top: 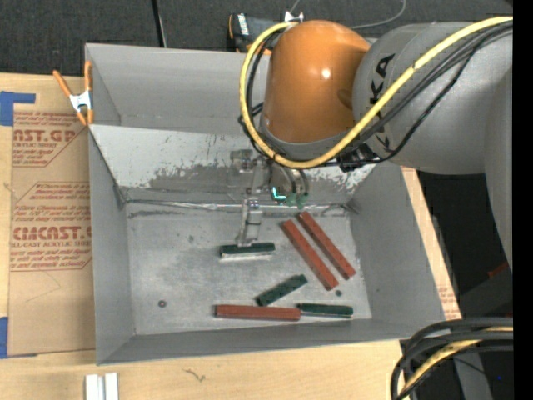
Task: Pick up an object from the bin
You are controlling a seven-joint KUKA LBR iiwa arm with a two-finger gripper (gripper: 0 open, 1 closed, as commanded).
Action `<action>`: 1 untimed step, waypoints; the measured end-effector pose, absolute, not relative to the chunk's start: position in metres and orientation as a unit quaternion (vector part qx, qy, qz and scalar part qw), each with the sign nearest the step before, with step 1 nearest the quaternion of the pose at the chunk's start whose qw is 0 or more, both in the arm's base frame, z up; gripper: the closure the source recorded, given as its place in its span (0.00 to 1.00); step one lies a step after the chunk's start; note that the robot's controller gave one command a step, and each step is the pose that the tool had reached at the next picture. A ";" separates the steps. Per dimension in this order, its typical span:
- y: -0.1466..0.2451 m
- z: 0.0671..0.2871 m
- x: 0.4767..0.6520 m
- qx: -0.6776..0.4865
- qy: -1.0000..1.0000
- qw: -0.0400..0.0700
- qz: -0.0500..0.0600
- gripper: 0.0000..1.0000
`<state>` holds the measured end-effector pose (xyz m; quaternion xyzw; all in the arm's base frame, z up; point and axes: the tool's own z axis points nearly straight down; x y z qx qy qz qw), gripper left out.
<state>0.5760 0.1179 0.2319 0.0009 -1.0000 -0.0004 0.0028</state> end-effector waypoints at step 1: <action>0.063 0.117 0.581 0.107 -0.994 0.002 0.000 0.00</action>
Offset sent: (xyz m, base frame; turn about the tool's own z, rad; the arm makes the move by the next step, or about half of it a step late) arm 0.0059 -0.0536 -0.1115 -0.2148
